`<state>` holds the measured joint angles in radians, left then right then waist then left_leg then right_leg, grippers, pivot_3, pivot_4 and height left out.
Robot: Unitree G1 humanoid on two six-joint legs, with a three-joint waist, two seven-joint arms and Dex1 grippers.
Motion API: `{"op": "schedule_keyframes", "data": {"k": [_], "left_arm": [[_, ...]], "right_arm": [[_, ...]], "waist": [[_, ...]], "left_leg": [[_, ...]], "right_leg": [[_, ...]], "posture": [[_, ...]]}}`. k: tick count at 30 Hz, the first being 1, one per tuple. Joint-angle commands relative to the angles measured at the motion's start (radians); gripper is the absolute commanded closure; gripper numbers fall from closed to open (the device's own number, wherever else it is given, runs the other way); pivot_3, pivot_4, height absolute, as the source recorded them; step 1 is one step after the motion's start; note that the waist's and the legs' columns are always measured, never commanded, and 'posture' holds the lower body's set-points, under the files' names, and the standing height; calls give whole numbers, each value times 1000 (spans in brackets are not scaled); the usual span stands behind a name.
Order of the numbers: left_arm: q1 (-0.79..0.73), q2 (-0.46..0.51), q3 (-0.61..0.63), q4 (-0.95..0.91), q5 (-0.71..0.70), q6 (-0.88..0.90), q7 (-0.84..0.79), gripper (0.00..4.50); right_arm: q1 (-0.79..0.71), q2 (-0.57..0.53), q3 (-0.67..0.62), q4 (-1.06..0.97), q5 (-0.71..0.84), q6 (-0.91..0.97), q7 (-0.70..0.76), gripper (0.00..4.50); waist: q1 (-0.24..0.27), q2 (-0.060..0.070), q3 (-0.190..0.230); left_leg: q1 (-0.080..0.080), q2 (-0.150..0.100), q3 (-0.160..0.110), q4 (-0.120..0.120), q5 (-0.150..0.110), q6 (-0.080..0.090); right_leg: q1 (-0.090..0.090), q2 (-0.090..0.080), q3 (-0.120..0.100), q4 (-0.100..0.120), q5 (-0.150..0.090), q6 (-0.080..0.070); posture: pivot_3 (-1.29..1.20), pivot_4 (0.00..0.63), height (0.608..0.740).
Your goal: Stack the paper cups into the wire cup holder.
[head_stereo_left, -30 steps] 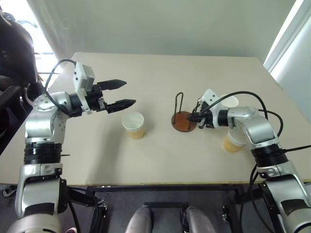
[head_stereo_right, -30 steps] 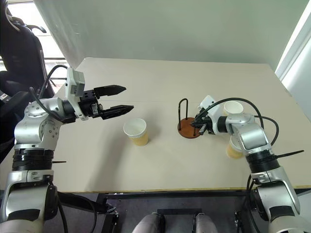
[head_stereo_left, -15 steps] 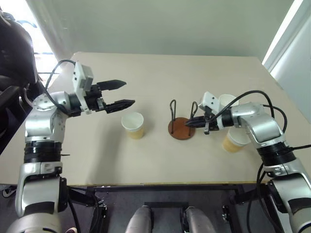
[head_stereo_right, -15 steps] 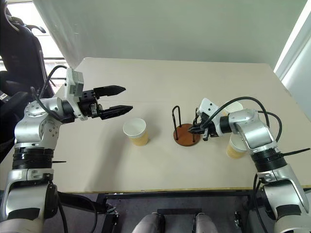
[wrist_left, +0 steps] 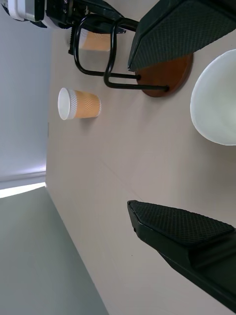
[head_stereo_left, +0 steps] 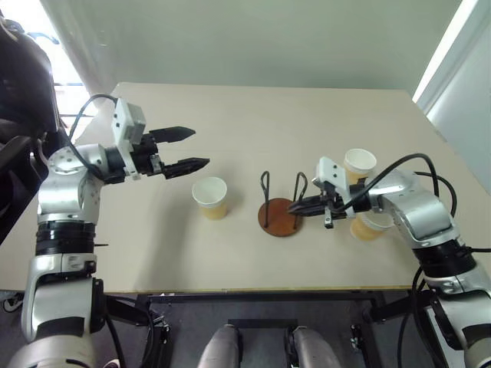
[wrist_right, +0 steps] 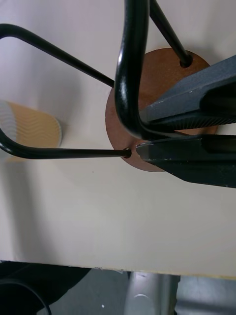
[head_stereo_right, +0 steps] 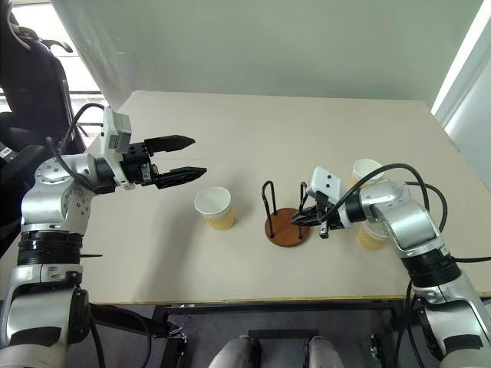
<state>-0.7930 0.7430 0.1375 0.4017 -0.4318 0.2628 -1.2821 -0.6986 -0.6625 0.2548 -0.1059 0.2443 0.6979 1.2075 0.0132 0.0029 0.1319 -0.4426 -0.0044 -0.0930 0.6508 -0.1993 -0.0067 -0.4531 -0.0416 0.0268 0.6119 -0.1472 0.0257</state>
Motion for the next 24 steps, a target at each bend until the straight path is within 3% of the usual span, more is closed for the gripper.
{"op": "schedule_keyframes", "data": {"k": [1,16,17,19,24], "left_arm": [[-29,7,9,-1,0,-18,-5,0],[-24,4,10,-28,4,-17,19,0],[-25,3,9,-30,4,-16,21,0],[-26,3,8,-34,4,-14,24,0],[-25,1,4,-50,2,-3,38,0]], "right_arm": [[1,-8,-7,-53,27,7,-1,4457],[-1,-17,35,-19,-6,-40,4,4457],[-1,-21,39,-13,-9,-47,7,3958],[-2,-26,42,-3,-13,-55,9,3464],[-5,-33,46,13,-31,-75,2,1723]], "waist": [[0,0,0],[0,0,0],[0,0,0],[0,0,0],[0,0,0]], "left_leg": [[0,0,0,0,0,0],[0,0,0,0,1,1],[0,0,0,0,1,1],[0,0,0,0,1,1],[0,0,0,0,1,1]], "right_leg": [[0,0,0,0,0,0],[0,0,0,0,0,0],[0,0,0,0,0,0],[0,0,0,0,0,0],[0,0,0,0,0,0]], "posture": [[0,150,740],[0,150,740],[0,150,740],[0,150,740],[0,150,740]]}}
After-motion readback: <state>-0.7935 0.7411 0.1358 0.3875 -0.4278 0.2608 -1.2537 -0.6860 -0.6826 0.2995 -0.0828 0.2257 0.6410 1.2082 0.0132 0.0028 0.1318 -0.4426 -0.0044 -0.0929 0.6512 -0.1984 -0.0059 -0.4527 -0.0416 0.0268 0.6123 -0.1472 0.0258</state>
